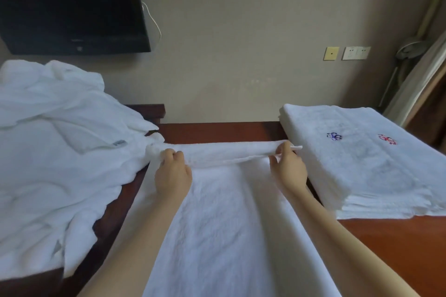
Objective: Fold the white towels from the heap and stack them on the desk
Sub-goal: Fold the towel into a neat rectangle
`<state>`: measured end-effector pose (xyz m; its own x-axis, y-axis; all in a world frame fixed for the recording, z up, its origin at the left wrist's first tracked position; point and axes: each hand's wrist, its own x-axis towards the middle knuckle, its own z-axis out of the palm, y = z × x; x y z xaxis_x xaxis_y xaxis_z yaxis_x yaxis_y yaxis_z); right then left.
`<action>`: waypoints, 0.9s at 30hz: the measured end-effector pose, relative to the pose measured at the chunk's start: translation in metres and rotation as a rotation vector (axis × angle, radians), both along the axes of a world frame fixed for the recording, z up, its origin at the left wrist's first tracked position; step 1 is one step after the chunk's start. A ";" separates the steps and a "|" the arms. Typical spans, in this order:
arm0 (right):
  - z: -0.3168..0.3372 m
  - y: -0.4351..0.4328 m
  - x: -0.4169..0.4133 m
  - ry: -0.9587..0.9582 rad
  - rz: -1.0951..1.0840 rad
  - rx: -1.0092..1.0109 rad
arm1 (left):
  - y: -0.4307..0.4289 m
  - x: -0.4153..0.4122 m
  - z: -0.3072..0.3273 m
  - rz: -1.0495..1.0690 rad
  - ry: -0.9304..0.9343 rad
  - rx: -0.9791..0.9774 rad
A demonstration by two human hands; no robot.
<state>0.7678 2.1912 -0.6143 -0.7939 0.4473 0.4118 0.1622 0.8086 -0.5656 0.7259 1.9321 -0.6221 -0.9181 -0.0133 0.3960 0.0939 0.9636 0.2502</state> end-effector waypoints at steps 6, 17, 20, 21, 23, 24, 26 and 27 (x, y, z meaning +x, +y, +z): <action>-0.025 0.002 0.026 -0.201 -0.021 0.281 | -0.004 0.023 -0.010 0.040 -0.121 -0.125; -0.018 -0.006 0.039 0.193 -0.003 0.405 | -0.007 0.026 -0.017 -0.053 0.053 0.170; -0.020 -0.005 0.038 0.261 0.004 0.412 | -0.006 0.031 -0.017 -0.103 0.126 0.165; -0.021 -0.005 0.038 0.267 0.007 0.430 | -0.006 0.032 -0.017 -0.084 0.104 0.127; -0.024 -0.006 0.038 0.229 0.007 0.481 | -0.006 0.033 -0.016 0.005 -0.016 -0.035; -0.025 -0.005 0.038 0.199 0.009 0.494 | -0.005 0.035 -0.015 0.047 -0.079 -0.114; -0.025 -0.004 0.039 0.149 0.025 0.497 | -0.004 0.038 -0.012 0.058 -0.146 -0.239; -0.024 -0.004 0.040 0.130 0.038 0.491 | -0.003 0.041 -0.012 0.046 -0.159 -0.291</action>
<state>0.8079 2.1868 -0.6379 -0.7343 0.1481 0.6625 0.0809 0.9880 -0.1312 0.7667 1.9295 -0.6341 -0.9699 0.0369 0.2407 0.0309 0.9991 -0.0285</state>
